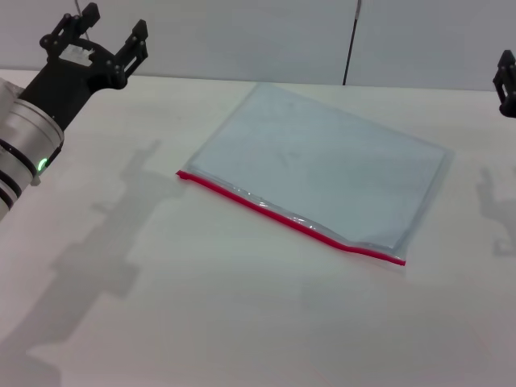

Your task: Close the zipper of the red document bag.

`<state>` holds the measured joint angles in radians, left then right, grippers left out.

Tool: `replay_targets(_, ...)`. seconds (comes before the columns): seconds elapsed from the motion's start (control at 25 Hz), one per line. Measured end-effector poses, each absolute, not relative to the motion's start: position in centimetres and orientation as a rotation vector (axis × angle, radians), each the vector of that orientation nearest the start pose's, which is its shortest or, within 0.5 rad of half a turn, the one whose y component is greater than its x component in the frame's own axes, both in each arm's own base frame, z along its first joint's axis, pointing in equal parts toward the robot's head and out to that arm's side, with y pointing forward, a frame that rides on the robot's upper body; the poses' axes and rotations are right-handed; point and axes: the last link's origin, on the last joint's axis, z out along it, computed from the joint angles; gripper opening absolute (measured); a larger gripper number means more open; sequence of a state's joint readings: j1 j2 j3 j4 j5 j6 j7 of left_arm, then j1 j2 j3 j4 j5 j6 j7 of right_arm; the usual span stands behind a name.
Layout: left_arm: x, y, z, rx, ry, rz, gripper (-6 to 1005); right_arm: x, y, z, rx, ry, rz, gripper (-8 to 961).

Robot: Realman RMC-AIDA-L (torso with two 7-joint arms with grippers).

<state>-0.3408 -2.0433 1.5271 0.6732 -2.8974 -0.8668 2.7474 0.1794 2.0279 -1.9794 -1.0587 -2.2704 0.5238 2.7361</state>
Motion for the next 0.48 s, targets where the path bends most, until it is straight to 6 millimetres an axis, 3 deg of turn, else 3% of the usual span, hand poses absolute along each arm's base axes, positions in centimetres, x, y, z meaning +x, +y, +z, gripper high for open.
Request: replay_targets(0.48,-26.03,38.73,2.99,-1.771,-0.320,-0.791,741,24.63,36.75,0.29,-1.586,0.590,0.630,518)
